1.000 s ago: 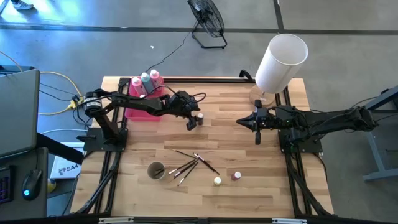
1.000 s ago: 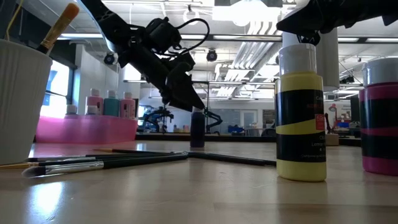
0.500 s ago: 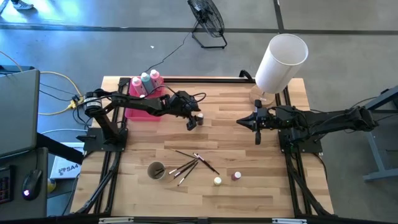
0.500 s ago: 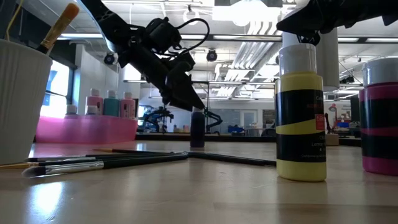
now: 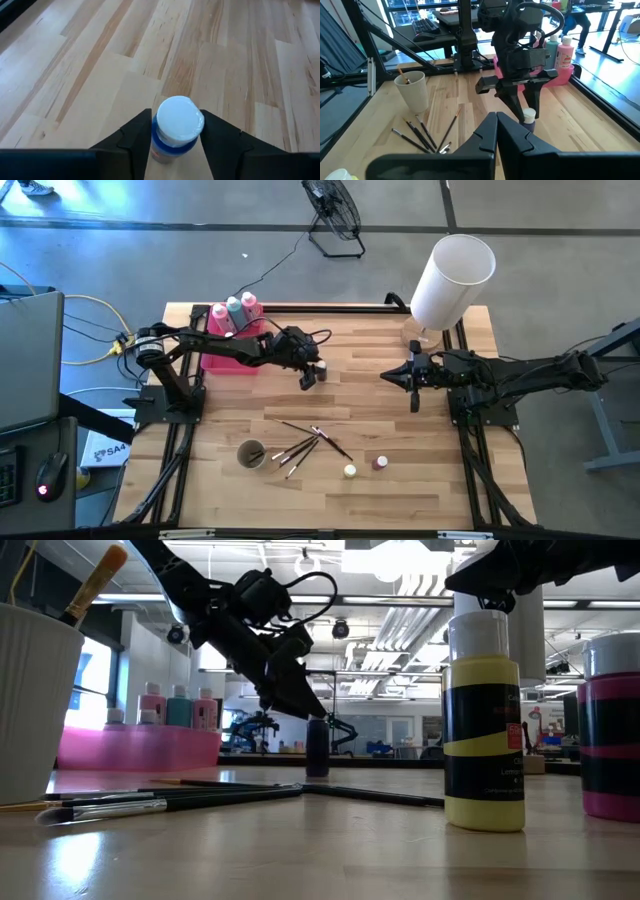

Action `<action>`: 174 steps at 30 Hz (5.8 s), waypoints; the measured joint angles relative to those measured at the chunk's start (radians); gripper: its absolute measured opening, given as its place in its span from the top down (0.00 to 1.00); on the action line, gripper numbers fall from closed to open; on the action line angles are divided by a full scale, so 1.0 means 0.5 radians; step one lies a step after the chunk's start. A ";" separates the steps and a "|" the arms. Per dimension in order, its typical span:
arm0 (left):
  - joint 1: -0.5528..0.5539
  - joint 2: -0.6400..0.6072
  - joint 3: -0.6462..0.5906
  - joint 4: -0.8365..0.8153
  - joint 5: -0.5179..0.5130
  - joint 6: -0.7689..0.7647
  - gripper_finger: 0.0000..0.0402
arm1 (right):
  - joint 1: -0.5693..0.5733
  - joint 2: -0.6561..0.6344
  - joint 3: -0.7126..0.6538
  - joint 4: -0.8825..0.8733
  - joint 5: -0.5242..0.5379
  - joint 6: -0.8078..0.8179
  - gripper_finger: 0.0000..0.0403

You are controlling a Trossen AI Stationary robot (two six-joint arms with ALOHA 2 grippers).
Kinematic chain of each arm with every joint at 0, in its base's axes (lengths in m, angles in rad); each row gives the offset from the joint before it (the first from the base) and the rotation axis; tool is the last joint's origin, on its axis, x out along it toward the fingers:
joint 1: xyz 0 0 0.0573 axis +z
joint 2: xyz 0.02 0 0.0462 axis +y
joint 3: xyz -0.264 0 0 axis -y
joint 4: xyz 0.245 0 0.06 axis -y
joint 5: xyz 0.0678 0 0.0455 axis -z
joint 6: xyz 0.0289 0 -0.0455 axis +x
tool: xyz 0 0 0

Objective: Pick & Place Paint Supplies
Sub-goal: Put the small blue paint bottle into the pink bin

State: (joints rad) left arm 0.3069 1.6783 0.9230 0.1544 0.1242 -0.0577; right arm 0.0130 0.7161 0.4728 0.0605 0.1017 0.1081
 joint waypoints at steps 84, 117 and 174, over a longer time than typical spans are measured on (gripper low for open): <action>0.003 -1.585 -0.477 -1.357 -1.752 -0.973 0.69 | 0.000 0.000 0.000 -0.056 -0.015 -0.002 0.99; 0.001 -1.465 -0.904 -0.886 -1.741 -1.415 0.69 | 0.000 0.000 0.000 -0.053 0.001 -0.001 0.99; 0.001 -1.461 -0.903 -1.212 -1.602 -1.658 0.59 | 0.000 0.000 0.000 -0.056 -0.002 0.000 0.99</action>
State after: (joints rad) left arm 0.3073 0.9478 0.4713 -0.4515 -0.6768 -0.8865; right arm 0.0131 0.7162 0.4728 0.0326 0.1009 0.1081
